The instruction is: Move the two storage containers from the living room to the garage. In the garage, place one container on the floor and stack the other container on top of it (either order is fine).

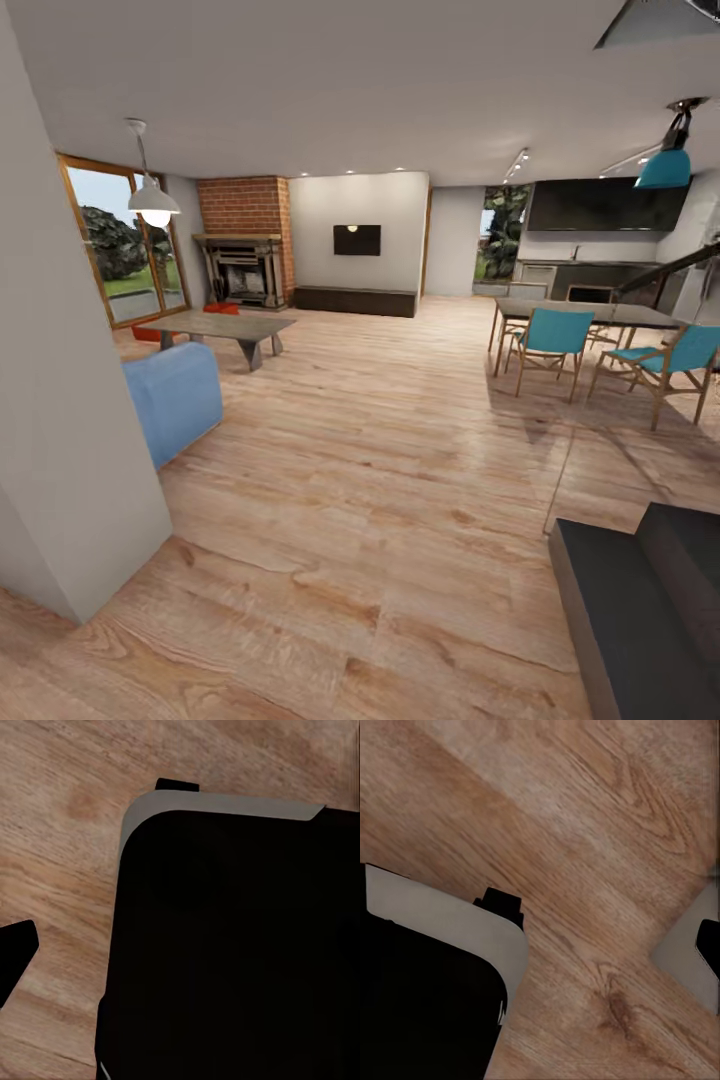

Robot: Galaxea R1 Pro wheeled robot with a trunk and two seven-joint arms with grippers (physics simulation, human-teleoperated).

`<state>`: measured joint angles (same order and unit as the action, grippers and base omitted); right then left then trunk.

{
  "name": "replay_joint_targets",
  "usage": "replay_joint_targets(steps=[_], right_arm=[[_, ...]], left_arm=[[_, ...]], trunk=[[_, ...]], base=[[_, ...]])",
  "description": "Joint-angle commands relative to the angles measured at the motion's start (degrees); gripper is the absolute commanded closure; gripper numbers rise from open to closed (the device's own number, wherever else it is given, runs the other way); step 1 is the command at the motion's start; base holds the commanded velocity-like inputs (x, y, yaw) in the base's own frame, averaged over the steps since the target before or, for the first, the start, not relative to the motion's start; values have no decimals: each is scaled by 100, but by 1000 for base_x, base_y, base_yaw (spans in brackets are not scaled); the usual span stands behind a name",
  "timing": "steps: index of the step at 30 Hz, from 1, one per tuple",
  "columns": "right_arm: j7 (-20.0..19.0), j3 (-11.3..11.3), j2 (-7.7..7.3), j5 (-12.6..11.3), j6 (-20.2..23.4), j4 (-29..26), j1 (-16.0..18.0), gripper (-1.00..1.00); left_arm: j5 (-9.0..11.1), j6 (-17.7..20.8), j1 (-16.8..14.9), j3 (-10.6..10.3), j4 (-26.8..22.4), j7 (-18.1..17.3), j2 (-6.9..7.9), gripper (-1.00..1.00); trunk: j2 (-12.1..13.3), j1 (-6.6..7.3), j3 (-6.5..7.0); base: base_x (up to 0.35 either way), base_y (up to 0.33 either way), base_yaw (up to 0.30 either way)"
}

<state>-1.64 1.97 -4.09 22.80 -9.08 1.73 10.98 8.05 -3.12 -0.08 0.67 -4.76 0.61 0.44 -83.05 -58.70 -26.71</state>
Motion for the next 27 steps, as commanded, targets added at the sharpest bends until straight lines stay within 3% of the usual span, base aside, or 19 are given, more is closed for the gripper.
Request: replay_joint_targets(steps=[1,10,27], right_arm=[[-11,21,-1,22,-33,18,9,-100],[-11,17,1,23,-33,20,9,-100],[-8,7,-13,59,-28,16,9,-100]], left_arm=[[39,-13,-1,2,1,7,-1,-100],[39,-13,-1,1,1,6,-1,-100],[39,-13,-1,0,2,7,-1,-100]], trunk=[[-3,-3,-6],[-3,-3,-6],[-3,-3,-6]], base=[[324,1,-243],[324,0,-197],[324,0,-10]])
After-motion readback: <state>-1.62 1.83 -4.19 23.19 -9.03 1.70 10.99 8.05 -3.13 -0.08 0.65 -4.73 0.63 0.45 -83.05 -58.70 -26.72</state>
